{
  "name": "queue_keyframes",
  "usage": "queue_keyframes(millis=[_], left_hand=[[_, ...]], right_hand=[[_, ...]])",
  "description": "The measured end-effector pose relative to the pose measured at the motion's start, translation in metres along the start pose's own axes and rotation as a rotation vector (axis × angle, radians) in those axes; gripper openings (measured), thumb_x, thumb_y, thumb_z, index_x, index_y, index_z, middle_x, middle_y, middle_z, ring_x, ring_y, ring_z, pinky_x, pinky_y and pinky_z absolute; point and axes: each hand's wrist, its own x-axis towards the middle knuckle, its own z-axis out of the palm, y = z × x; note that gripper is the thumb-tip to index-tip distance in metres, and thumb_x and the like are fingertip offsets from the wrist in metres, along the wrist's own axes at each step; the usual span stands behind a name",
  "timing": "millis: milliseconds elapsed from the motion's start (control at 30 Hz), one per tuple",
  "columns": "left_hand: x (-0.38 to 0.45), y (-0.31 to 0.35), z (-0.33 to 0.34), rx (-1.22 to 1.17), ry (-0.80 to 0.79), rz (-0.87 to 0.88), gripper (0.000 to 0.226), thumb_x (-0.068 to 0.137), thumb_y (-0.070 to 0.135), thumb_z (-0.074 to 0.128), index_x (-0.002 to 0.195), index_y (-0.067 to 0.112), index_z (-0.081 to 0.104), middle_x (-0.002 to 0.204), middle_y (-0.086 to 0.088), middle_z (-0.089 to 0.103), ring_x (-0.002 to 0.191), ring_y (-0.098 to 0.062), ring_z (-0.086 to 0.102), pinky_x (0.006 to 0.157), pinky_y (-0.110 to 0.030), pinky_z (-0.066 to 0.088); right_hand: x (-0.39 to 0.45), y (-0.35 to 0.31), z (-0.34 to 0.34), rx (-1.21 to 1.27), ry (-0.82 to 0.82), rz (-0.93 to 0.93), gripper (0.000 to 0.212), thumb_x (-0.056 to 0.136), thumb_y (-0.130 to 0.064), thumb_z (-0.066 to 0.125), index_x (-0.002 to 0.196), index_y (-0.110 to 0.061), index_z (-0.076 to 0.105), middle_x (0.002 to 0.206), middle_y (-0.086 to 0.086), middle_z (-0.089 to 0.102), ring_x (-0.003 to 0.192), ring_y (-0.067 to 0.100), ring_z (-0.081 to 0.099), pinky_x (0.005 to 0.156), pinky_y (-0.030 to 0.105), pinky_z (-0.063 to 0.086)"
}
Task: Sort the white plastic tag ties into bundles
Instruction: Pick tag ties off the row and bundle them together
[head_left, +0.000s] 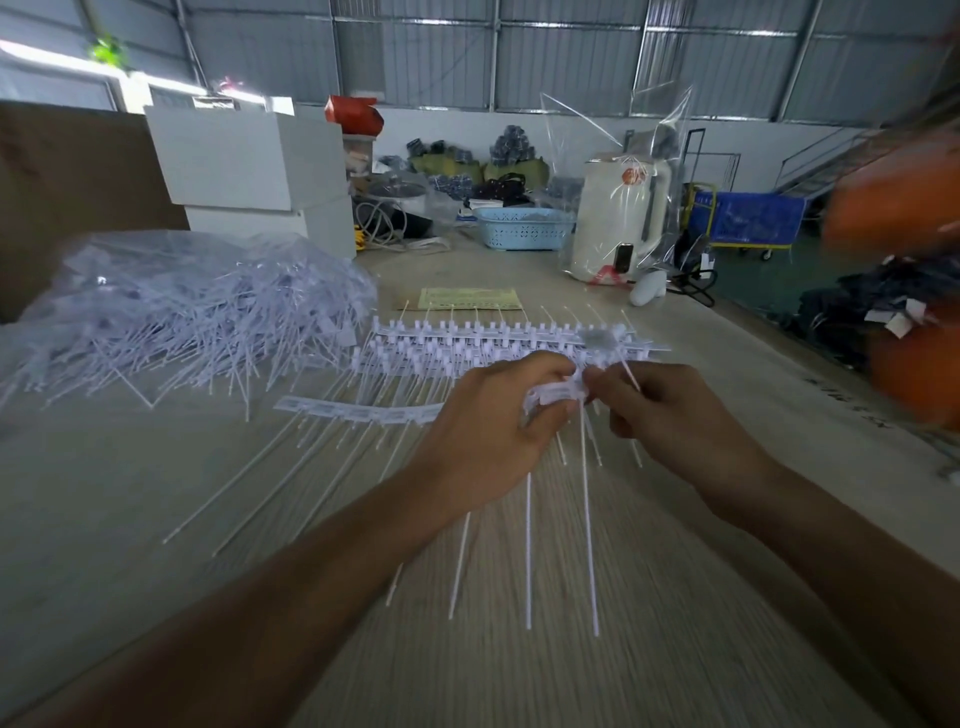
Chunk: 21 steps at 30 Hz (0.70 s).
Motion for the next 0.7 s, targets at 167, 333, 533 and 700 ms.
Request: queue_keyframes(millis=[167, 333, 533, 700], left_hand=[[0.001, 0.002, 0.003, -0.075, -0.045, 0.008, 0.027, 0.084, 0.021, 0.079, 0.104, 0.022, 0.062, 0.101, 0.017, 0.07, 0.098, 0.003, 0.065, 0.09, -0.02, 0.052], [0.004, -0.009, -0.016, -0.024, -0.264, 0.018, 0.024, 0.097, 0.026, 0.064, 0.121, 0.021, 0.066, 0.104, 0.007, 0.074, 0.082, -0.01, 0.071, 0.075, -0.028, 0.057], [0.005, -0.016, -0.023, 0.095, -0.305, 0.063, 0.036, 0.097, 0.012, 0.061, 0.131, 0.021, 0.064, 0.113, 0.0, 0.072, 0.093, -0.019, 0.068, 0.082, -0.043, 0.054], [0.004, -0.017, -0.021, 0.262, -0.254, 0.138, 0.029, 0.101, 0.026, 0.051, 0.119, 0.012, 0.068, 0.103, -0.007, 0.073, 0.091, -0.022, 0.067, 0.08, -0.043, 0.054]], right_hand=[[-0.002, -0.004, 0.001, 0.022, -0.146, -0.062, 0.046, 0.094, -0.041, 0.063, 0.062, -0.009, 0.058, 0.053, -0.003, 0.041, 0.051, 0.012, 0.037, 0.05, 0.02, 0.029], [-0.001, -0.001, -0.008, 0.096, -0.201, 0.02, 0.042, 0.098, -0.037, 0.059, 0.081, 0.002, 0.064, 0.053, -0.008, 0.047, 0.044, 0.003, 0.035, 0.043, 0.012, 0.028], [-0.002, -0.004, -0.01, 0.218, -0.191, 0.139, 0.035, 0.098, -0.035, 0.059, 0.07, -0.014, 0.063, 0.056, -0.001, 0.047, 0.044, 0.008, 0.029, 0.044, 0.023, 0.023], [-0.004, -0.004, -0.007, -0.02, -0.194, -0.054, 0.033, 0.095, -0.032, 0.063, 0.077, -0.004, 0.065, 0.06, 0.005, 0.054, 0.048, 0.008, 0.041, 0.047, 0.019, 0.032]])
